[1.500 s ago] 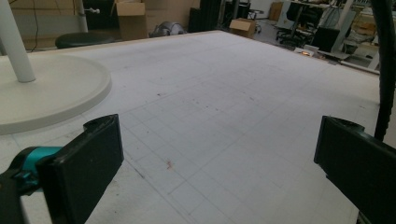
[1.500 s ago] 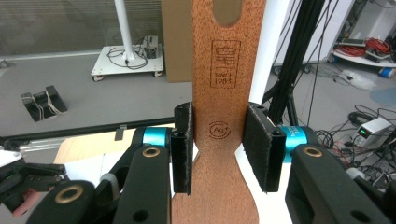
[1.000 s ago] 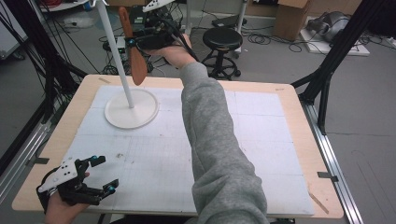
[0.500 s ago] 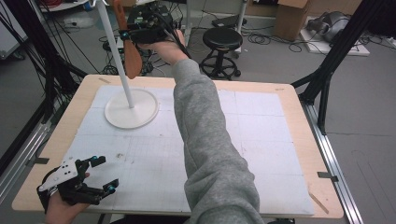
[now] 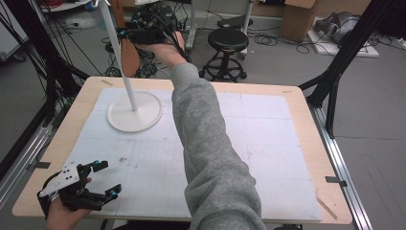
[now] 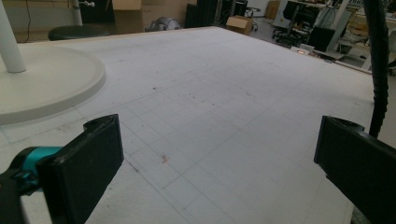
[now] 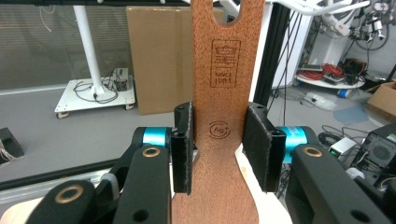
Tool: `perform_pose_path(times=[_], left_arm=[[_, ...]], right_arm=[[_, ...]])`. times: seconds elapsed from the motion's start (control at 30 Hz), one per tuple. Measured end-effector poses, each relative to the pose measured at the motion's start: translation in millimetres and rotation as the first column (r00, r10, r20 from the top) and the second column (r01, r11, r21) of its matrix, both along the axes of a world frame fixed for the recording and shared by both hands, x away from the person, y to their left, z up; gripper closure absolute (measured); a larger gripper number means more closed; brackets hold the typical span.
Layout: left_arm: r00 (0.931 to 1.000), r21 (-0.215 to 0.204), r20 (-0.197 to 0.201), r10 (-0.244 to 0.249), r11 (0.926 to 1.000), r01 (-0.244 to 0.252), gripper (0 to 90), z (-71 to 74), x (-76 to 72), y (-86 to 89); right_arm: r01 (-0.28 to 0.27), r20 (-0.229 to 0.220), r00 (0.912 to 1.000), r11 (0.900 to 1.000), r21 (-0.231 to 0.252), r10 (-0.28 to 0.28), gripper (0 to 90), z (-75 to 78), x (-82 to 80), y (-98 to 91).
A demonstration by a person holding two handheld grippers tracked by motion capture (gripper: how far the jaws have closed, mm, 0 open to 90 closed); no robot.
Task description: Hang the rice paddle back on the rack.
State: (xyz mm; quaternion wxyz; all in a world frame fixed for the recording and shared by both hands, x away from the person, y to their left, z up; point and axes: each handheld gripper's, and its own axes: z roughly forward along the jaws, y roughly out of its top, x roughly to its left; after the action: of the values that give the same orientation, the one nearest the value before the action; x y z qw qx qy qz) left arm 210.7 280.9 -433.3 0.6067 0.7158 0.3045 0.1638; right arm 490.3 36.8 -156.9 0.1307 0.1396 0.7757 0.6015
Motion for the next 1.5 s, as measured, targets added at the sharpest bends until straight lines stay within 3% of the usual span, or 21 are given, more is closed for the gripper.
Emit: perform_pose_path(times=[0.33, 0.47, 0.9, 1.1, 1.5], left_arm=[[0.9999, 0.009, -0.010, -0.005, 0.9999, 0.005, 1.8, -1.8, 0.0, -0.9], [1.0000, 0.007, -0.009, 0.000, 1.0000, 0.000, 1.8, -1.7, -0.6, 0.0], [1.0000, 0.007, -0.007, 0.003, 1.0000, -0.003, 1.8, -1.5, -0.3, 1.5], [1.0000, 0.004, -0.005, 0.005, 1.0000, -0.005, 1.8, -1.5, -1.3, 2.2], [1.0000, 0.009, -0.007, 0.005, 0.9999, -0.005, 1.8, -1.6, -1.7, 2.4]], right_arm=[[0.033, 0.032, 0.9989, 0.9994, -0.006, -0.033, 64.4, -3.8, -0.2, 7.6], [0.033, 0.030, 0.9990, 0.9994, 0.009, -0.033, 64.4, -4.3, -0.1, 10.1], [0.059, 0.023, 0.9980, 0.9982, -0.012, -0.059, 64.3, -4.3, 0.8, 22.6], [0.093, 0.020, 0.9955, 0.9947, -0.042, -0.093, 64.3, -6.8, 1.0, 26.8], [0.140, 0.014, 0.9901, 0.9888, -0.053, -0.139, 64.3, -7.9, 2.6, 24.0]])
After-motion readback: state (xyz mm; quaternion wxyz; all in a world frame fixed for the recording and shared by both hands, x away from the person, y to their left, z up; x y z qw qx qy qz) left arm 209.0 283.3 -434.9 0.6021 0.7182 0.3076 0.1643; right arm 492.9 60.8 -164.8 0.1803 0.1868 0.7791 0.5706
